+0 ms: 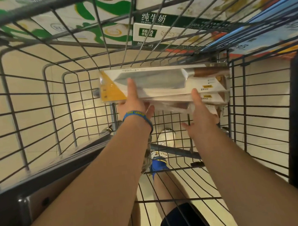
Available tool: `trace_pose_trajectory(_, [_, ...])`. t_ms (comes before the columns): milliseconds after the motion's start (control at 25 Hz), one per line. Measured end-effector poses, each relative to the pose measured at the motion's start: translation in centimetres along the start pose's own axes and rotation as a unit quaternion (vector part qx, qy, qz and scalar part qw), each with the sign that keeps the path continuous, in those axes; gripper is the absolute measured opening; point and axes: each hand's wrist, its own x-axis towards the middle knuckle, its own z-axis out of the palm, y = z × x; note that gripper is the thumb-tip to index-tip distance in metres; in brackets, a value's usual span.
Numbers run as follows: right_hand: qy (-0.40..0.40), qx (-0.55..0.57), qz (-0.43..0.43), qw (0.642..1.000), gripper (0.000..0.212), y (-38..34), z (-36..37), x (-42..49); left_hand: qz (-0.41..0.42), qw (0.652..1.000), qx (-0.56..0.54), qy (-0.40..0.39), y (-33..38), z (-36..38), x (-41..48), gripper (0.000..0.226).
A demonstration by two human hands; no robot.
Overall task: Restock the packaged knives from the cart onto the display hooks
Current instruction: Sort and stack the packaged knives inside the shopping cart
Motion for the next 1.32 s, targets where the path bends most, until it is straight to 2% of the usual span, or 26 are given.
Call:
trace_pose_trajectory(80, [-0.024,0.017,0.012,0.999,0.052,-1.2,-0.3,0.5,-0.006,0.999,0.029,0.017,0.3,0.5,0.3,0.060])
trace_pose_trajectory(160, [-0.034,-0.035,-0.006,0.999,0.034,-1.1,-0.2,0.8,0.005,1.000,0.001,0.016,0.2,0.6,0.6,0.056])
trace_pose_trajectory(200, [-0.051,-0.068,-0.020,0.996,0.035,-0.8,-0.1,0.7,0.012,1.000,-0.012,0.014,0.0,0.3,0.8,0.052])
trace_pose_trajectory(280, [-0.086,-0.115,-0.048,0.988,0.050,-0.7,0.5,0.4,0.005,1.000,-0.016,0.008,-0.5,-0.6,0.9,0.050])
trace_pose_trajectory(320, [-0.101,-0.134,-0.068,0.984,0.048,-0.9,1.2,0.5,-0.004,1.000,-0.013,0.009,-0.5,-0.9,1.0,0.055])
trace_pose_trajectory(400, [-0.107,-0.160,-0.085,0.978,0.025,-2.2,2.4,0.8,-0.015,1.000,0.008,0.013,-0.5,-1.0,1.3,0.064])
trace_pose_trajectory(440, [-0.101,-0.161,-0.090,0.977,0.026,-2.9,2.9,1.1,-0.009,1.000,0.019,0.007,-0.3,-0.7,1.3,0.064])
trace_pose_trajectory(480, [-0.099,-0.131,-0.089,0.982,0.027,-3.1,3.0,1.6,0.006,1.000,0.016,-0.004,-0.1,-0.5,1.3,0.061])
trace_pose_trajectory(560, [-0.114,-0.029,-0.074,0.990,0.015,-2.8,2.6,2.2,0.030,0.999,-0.023,-0.033,0.4,-0.1,1.6,0.053])
trace_pose_trajectory(640, [-0.114,0.008,-0.074,0.991,0.003,-1.9,2.2,2.6,0.039,0.998,0.010,-0.039,0.3,-0.4,1.7,0.055])
trace_pose_trajectory(760, [-0.049,-0.018,-0.112,0.992,0.062,-1.3,2.0,1.8,0.021,0.997,0.072,-0.007,-0.6,-0.9,1.5,0.053])
trace_pose_trajectory(800, [-0.050,0.007,-0.099,0.994,0.068,-1.5,2.2,1.8,0.009,0.997,0.076,-0.004,-0.6,-0.9,1.4,0.051])
trace_pose_trajectory(920, [-0.105,0.048,-0.086,0.990,0.058,-1.5,2.2,1.5,0.001,0.998,0.048,-0.045,-0.1,-0.3,0.7,0.051])
trace_pose_trajectory(1040, [-0.162,0.009,-0.133,0.978,0.056,-2.4,3.0,1.5,0.002,0.993,-0.003,-0.115,0.0,-0.4,0.5,0.050])
trace_pose_trajectory(1160, [-0.173,0.041,-0.130,0.976,0.048,-3.3,4.1,1.4,-0.005,0.991,-0.004,-0.135,-0.6,-1.0,0.4,0.057])
trace_pose_trajectory(1320, [-0.153,0.056,-0.114,0.980,0.067,-2.1,2.2,1.3,-0.021,0.993,-0.011,-0.116,-0.4,-0.3,0.2,0.049])
